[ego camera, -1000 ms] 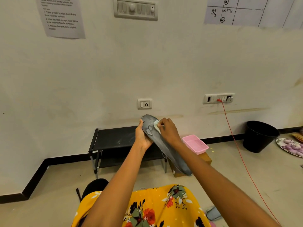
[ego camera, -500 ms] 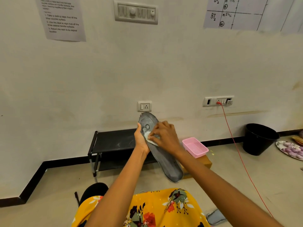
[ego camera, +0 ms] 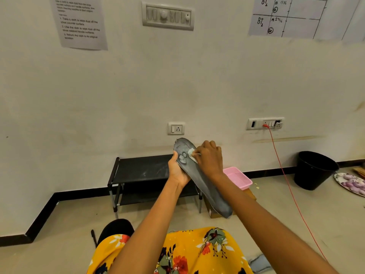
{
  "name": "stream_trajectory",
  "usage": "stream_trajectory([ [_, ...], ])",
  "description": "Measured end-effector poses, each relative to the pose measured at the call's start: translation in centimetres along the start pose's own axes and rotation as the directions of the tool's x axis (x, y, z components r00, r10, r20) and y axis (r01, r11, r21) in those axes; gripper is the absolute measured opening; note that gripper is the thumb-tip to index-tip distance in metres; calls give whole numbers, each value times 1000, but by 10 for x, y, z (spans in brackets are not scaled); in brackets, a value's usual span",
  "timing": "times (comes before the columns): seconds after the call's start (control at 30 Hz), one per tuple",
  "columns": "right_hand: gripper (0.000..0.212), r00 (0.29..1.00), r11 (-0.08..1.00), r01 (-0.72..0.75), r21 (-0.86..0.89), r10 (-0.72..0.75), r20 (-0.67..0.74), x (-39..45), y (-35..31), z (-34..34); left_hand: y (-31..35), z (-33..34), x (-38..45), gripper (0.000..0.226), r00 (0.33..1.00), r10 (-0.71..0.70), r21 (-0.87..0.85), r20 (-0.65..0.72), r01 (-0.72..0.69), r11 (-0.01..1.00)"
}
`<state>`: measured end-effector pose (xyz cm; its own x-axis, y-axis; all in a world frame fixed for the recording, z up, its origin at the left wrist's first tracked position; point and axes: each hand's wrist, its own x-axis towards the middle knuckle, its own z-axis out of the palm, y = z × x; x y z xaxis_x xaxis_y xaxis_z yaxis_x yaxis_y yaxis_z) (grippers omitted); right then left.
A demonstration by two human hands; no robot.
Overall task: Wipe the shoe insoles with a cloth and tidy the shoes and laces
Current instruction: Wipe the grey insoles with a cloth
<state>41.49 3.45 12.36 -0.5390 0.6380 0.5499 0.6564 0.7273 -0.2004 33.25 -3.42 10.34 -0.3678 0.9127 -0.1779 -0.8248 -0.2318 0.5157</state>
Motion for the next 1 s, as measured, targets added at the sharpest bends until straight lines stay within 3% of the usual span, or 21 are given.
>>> stream_trajectory([
  [0.07, 21, 999, 995, 45, 86, -45, 5, -11, -14, 4, 5, 0, 2, 59, 999, 24, -4, -43, -24, 1000],
  [0.13, 19, 981, 963, 146, 225, -171, 97, -28, -22, 4, 9, -8, 4, 54, 995, 46, 16, -89, -45, 999],
  [0.23, 19, 898, 905, 261, 334, -355, 259, -27, -12, -7, 7, -18, 4, 51, 996, 18, 56, -86, -13, 998],
  [0.3, 17, 946, 930, 232, 284, -284, 157, -12, -6, -9, 5, -18, 4, 52, 998, 6, 93, -60, -1, 996],
  [0.4, 18, 996, 975, 10, 220, 11, -90, 13, -1, -8, 2, -12, 5, 48, 999, 25, 160, -20, -21, 987],
  [0.5, 21, 998, 998, 62, 26, -62, -12, 27, -1, -3, 3, -12, 4, 44, 999, 35, 171, -7, -34, 985],
  [0.7, 19, 928, 934, 356, 2, -354, 120, 3, -12, 10, 12, -31, 11, 49, 998, 48, 118, -39, -43, 992],
  [0.83, 12, 975, 974, 218, -64, -220, -23, 29, -12, 7, 7, -32, 10, 47, 999, 45, 131, -17, -42, 990],
  [1.0, 17, 943, 942, 312, 120, -323, 79, 20, -21, 12, 24, -41, 12, 49, 998, 61, 162, -29, -56, 985],
])
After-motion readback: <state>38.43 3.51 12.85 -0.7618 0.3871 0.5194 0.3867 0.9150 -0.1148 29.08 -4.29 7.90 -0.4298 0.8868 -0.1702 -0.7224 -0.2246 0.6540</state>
